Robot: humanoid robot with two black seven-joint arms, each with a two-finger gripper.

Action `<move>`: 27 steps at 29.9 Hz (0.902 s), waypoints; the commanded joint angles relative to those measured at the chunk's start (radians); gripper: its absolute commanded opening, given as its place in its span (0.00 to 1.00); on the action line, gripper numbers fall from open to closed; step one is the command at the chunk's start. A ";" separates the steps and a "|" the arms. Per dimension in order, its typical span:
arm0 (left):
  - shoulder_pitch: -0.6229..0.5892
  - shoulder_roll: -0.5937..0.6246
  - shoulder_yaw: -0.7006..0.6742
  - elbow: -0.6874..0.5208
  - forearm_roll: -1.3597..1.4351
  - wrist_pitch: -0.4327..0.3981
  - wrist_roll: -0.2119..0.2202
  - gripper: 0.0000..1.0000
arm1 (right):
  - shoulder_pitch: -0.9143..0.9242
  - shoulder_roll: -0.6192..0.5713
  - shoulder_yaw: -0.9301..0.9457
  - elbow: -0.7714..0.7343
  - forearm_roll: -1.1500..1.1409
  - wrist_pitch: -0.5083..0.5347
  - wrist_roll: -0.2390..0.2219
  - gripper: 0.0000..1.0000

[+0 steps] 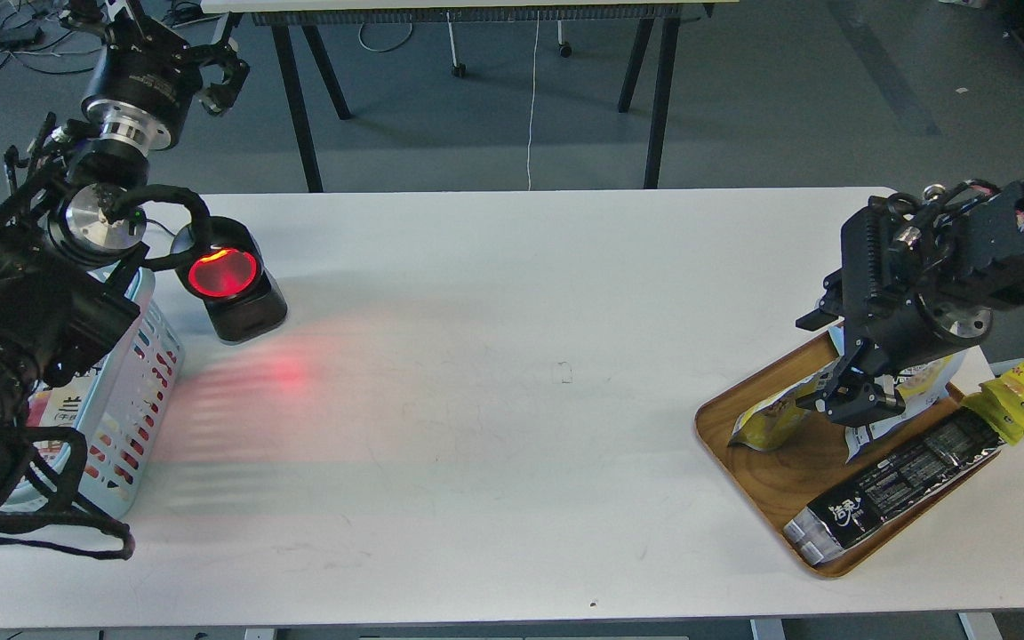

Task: Scan snack and place in basket
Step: 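Lower the right gripper and grasp the yellow-and-white snack bag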

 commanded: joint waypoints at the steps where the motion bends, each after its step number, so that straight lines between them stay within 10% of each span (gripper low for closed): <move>1: 0.000 0.001 0.000 0.000 0.000 0.000 0.000 1.00 | -0.006 -0.008 0.001 0.003 -0.003 0.003 0.000 0.60; 13: -0.003 -0.001 0.002 0.000 0.000 0.000 0.000 1.00 | -0.003 0.003 -0.001 0.003 -0.022 0.012 0.000 0.07; 27: -0.004 -0.003 0.000 0.000 -0.001 0.000 -0.001 1.00 | 0.075 0.003 0.034 0.021 0.000 0.007 0.000 0.00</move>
